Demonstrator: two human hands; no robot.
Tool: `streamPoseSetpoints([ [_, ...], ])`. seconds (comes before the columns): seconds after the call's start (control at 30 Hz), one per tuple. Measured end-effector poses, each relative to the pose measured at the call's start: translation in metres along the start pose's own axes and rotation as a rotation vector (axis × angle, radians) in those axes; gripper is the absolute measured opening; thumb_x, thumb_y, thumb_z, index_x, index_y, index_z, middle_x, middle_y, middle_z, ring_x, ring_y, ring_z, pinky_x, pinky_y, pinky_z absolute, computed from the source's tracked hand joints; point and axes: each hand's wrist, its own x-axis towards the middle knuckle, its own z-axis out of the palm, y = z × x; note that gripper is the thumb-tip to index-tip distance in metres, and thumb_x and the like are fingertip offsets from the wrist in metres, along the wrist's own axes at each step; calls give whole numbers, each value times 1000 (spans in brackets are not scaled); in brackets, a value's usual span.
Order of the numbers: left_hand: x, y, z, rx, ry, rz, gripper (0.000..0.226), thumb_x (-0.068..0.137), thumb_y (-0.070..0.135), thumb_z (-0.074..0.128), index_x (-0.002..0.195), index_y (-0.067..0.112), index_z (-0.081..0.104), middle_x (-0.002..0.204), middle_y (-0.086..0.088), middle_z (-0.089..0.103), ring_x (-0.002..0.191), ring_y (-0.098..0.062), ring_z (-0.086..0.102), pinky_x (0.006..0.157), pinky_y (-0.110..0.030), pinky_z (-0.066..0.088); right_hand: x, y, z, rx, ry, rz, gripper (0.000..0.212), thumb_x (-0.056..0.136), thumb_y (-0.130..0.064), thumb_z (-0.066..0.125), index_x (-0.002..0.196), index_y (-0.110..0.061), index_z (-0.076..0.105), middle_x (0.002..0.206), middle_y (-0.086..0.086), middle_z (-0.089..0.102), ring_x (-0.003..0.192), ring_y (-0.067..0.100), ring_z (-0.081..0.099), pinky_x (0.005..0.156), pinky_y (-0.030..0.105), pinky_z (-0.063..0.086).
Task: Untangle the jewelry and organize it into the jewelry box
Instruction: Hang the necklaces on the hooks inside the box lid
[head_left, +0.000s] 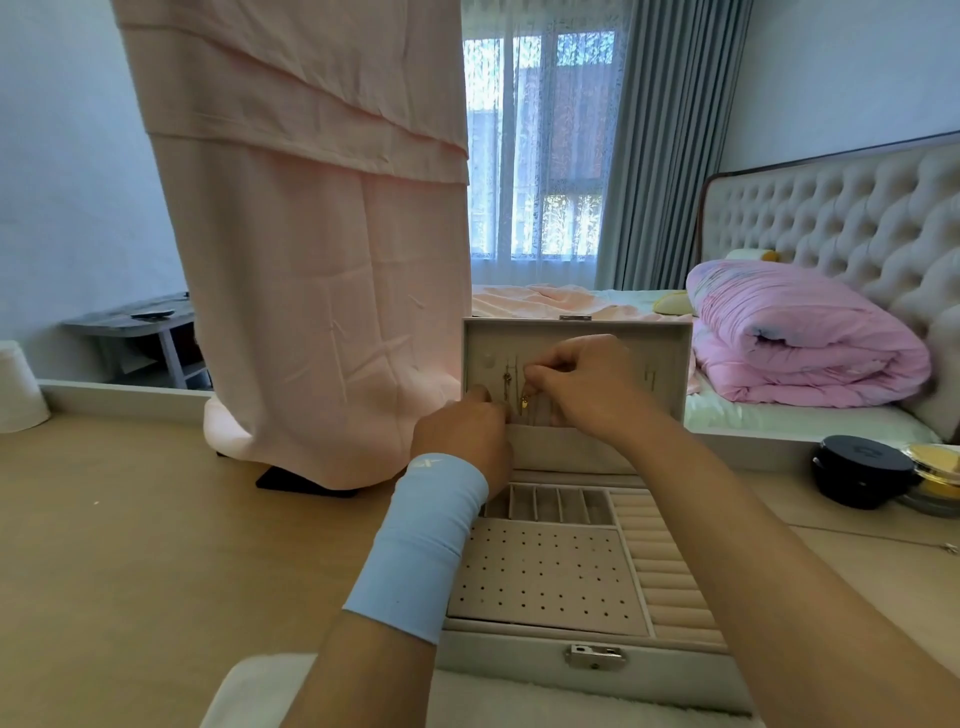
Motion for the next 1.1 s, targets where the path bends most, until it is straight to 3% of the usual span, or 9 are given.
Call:
streamPoseSetpoints([
  [0.1, 0, 1, 1, -7, -10, -11, 31, 93, 21, 53, 123, 22, 62, 126, -1, 51, 100, -25, 59, 74, -33, 43, 6, 3, 4, -84, -10, -13, 9, 92, -24, 71, 87, -25, 79, 80, -11, 73, 72, 1, 64, 78, 29, 55],
  [0.27, 2, -8, -7, -67, -47, -36, 30, 91, 23, 50, 118, 26, 64, 122, 2, 54, 101, -22, 60, 78, -33, 48, 8, 5, 19, -240, -129, -26, 13, 91, -23, 70, 99, -27, 80, 96, -6, 75, 83, 12, 68, 81, 39, 60],
  [0.4, 3, -10, -12, -103, -75, -59, 30, 88, 27, 50, 113, 31, 67, 117, 4, 57, 99, -21, 60, 75, -30, 47, 2, 3, 22, -407, -209, -70, 18, 89, -22, 72, 104, -30, 77, 101, -6, 74, 94, 15, 66, 86, 40, 57],
  [0.53, 4, -10, -15, -124, -66, -80, 33, 87, 34, 52, 117, 32, 65, 118, 6, 61, 101, -19, 60, 73, -28, 44, -5, 7, 18, -378, -239, -54, 22, 89, -18, 70, 105, -30, 77, 101, -8, 74, 95, 14, 67, 89, 41, 57],
  [0.63, 3, -5, -18, -159, -60, -84, 36, 88, 36, 52, 122, 32, 63, 121, 5, 62, 102, -19, 61, 77, -30, 48, -12, 9, 11, -310, -260, -51, 29, 90, -15, 70, 117, -26, 74, 107, -7, 73, 98, 11, 66, 94, 37, 55],
  [0.7, 3, 1, -21, -197, -35, -67, 36, 87, 37, 53, 122, 31, 63, 123, 7, 62, 105, -17, 60, 84, -32, 50, -17, 11, 0, -254, -228, -57, 31, 91, -17, 71, 122, -25, 71, 110, -8, 71, 90, 2, 64, 91, 32, 55],
  [0.8, -1, 16, -25, -233, 25, 9, 34, 89, 41, 55, 121, 33, 63, 121, 11, 63, 107, -13, 59, 90, -35, 51, -27, 18, -29, -224, -177, -66, 25, 91, -20, 73, 115, -24, 75, 103, -11, 72, 70, -8, 60, 73, 19, 50],
  [0.9, -8, 43, -24, -306, 49, 104, 30, 91, 42, 56, 119, 34, 63, 115, 13, 65, 102, -10, 59, 91, -36, 52, -43, 39, -72, -218, -141, 4, 18, 88, -20, 75, 105, -28, 76, 96, -14, 71, 68, -12, 61, 72, 16, 49],
  [1.1, -16, 122, -6, -470, -130, 237, 23, 95, 37, 54, 115, 33, 65, 105, 17, 65, 95, -9, 61, 86, -28, 51, -77, 108, -142, -430, -198, 235, 11, 93, -27, 70, 102, -27, 76, 98, -11, 74, 53, -8, 59, 56, 14, 46],
])
